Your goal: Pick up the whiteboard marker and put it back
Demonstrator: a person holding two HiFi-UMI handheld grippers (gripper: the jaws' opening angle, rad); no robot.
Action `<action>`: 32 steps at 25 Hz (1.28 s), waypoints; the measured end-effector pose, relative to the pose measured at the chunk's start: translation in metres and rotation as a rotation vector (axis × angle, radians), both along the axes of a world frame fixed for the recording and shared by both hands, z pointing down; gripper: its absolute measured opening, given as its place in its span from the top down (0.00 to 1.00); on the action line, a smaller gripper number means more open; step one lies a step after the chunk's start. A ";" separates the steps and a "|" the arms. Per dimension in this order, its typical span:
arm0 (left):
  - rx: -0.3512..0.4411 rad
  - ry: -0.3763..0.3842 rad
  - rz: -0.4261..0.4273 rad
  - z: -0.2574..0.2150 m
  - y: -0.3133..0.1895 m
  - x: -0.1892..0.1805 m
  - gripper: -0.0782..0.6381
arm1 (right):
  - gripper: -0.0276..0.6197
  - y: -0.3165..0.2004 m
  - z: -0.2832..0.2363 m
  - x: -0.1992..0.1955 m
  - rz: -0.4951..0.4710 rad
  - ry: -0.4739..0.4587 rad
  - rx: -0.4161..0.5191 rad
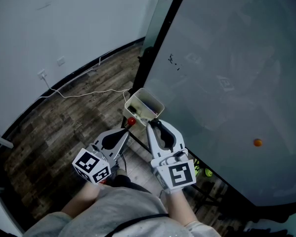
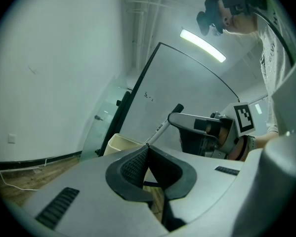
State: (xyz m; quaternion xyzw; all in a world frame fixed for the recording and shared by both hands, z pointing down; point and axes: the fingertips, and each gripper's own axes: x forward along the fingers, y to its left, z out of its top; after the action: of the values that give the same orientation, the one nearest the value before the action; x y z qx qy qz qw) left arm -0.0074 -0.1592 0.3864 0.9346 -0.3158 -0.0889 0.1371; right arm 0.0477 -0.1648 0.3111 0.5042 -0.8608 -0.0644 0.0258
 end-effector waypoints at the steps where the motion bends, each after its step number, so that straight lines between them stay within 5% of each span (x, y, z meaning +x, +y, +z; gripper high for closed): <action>1: 0.000 0.000 0.001 0.000 0.001 0.000 0.88 | 0.84 0.000 -0.002 0.000 0.003 -0.010 0.010; 32: -0.020 0.003 -0.003 0.009 -0.008 0.002 0.88 | 0.84 -0.009 0.013 0.006 0.011 -0.001 -0.031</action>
State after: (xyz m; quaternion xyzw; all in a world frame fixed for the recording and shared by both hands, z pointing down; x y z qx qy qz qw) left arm -0.0055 -0.1670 0.3956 0.9326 -0.3179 -0.0872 0.1468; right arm 0.0538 -0.1742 0.3237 0.5087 -0.8588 -0.0505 0.0336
